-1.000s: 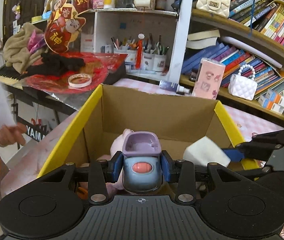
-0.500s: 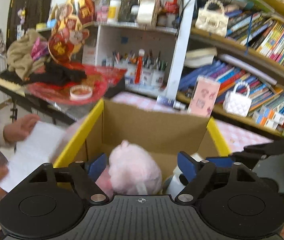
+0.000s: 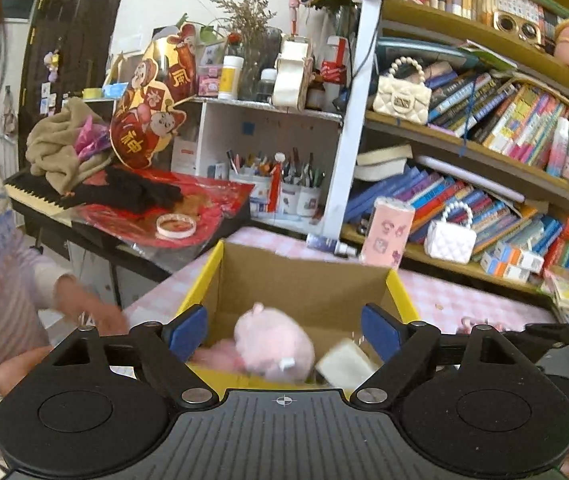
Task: Organize objects
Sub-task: 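Withdraw both open tools from the box toward the mint-green item and white card box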
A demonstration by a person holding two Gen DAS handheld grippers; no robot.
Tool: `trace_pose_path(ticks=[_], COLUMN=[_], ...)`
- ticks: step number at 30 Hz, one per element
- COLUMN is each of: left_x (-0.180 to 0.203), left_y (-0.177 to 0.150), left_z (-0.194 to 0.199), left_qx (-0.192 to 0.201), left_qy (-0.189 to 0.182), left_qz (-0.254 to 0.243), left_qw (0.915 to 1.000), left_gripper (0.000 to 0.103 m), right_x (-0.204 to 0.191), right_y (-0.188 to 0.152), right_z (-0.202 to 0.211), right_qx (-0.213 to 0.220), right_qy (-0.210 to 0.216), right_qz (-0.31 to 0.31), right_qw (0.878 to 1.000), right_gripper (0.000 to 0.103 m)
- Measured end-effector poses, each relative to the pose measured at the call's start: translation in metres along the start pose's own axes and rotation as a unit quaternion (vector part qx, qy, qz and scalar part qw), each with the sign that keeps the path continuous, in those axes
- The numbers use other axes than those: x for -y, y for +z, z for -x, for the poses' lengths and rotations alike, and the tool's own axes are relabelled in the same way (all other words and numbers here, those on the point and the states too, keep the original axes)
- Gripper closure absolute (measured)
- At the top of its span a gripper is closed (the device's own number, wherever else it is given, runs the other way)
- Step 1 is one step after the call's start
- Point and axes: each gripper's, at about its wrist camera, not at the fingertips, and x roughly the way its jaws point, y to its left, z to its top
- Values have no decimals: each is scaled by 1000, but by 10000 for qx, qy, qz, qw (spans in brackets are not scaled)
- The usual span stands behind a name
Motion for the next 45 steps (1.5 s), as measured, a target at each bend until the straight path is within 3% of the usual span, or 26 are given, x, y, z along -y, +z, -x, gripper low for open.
trace_pose_path(ticks=[9, 17, 24, 36, 45], left_x=[-6, 0, 5, 33, 82], left_y=[-40, -74, -94, -114, -119], left_z=[37, 66, 86, 103, 94], left_qx=[-447, -825, -1059, -1205, -1279], left_qy=[-73, 25, -22, -755, -1464], left_qz=[-41, -374, -651, -885, -1262], left_qw=[9990, 9959, 9922, 9859, 9728], left_gripper=[17, 17, 17, 16, 16], right_x=[-26, -44, -46, -32, 4], right_y=[-46, -87, -117, -157, -176], right_z=[40, 68, 94, 144, 169], right_qx=[-315, -574, -707, -829, -894], right_qy=[-68, -498, -700, -1313, -1965], right_qz=[-323, -339, -753, -1210, -1614], right_qw=[9990, 9965, 9922, 9804, 9630], right_gripper=[56, 55, 54, 50, 48])
